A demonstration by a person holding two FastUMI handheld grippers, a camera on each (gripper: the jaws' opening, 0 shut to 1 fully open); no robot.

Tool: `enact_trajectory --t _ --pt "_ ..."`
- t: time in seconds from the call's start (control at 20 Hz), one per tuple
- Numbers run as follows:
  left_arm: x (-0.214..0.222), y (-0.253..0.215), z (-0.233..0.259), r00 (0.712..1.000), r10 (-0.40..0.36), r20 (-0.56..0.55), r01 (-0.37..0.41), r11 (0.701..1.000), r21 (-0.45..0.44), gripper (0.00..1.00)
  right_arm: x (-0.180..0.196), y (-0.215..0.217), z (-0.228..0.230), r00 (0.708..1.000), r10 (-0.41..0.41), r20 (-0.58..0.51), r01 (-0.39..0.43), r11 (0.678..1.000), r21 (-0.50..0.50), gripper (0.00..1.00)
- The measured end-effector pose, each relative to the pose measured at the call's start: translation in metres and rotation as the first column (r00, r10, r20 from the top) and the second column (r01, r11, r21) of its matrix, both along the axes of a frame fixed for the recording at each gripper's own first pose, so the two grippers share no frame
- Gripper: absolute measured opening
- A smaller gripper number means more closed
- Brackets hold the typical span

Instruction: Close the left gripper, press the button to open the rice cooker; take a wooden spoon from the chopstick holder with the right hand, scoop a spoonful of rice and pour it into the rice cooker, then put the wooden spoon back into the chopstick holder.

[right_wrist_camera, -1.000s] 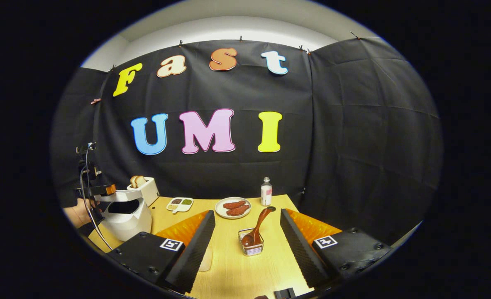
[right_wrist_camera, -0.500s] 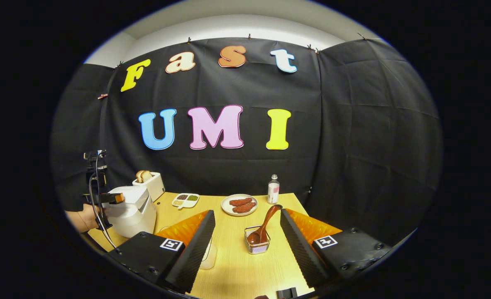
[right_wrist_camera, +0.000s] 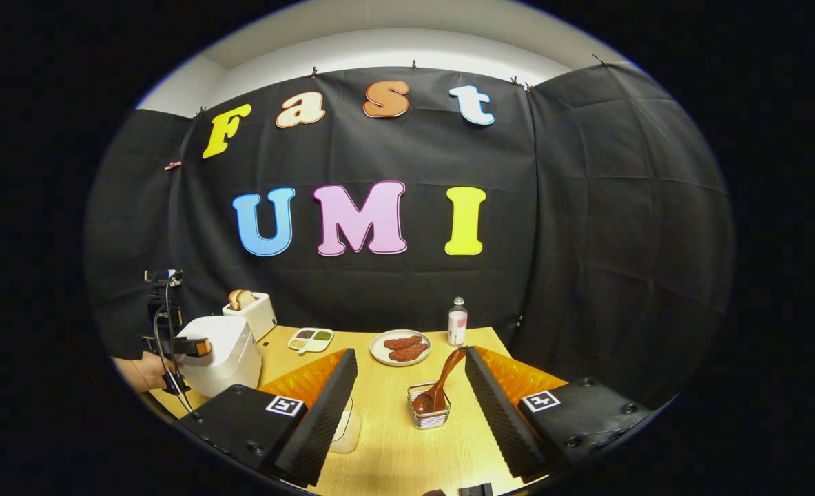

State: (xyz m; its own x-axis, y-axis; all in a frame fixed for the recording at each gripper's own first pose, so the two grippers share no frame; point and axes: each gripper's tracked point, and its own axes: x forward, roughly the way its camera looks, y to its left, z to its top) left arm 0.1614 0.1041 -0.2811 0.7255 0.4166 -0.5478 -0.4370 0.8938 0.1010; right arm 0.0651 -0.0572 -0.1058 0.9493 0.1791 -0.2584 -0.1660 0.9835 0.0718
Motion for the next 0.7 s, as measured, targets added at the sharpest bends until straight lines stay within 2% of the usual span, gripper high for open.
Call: enact_trajectory --t 0.15,0.4,0.45,0.55,0.7 --pt "0.001 0.000 -0.001 1.000 0.024 0.000 -0.024 1.000 -0.009 1.00 0.001 0.006 0.004 1.000 0.023 0.015 -0.022 1.000 -0.011 0.98" --pt "0.001 0.003 0.012 1.000 0.008 0.010 -0.007 1.000 -0.003 0.98 0.006 0.012 0.010 0.998 0.049 0.041 -0.047 0.998 -0.031 0.98" --pt "0.000 0.002 0.020 1.000 0.009 0.025 -0.009 1.000 0.001 0.95 0.008 0.012 0.012 0.998 0.047 0.048 -0.045 0.998 -0.039 0.98" --pt "0.002 -0.008 0.051 0.995 -0.026 0.093 0.025 1.000 0.005 0.97 0.010 0.015 0.017 0.997 0.049 0.058 -0.047 0.998 -0.041 0.98" --pt "-0.003 -0.031 0.097 0.976 -0.118 0.185 0.113 0.993 0.041 0.97 0.016 0.020 0.030 0.995 0.052 0.084 -0.050 0.998 -0.037 0.98"
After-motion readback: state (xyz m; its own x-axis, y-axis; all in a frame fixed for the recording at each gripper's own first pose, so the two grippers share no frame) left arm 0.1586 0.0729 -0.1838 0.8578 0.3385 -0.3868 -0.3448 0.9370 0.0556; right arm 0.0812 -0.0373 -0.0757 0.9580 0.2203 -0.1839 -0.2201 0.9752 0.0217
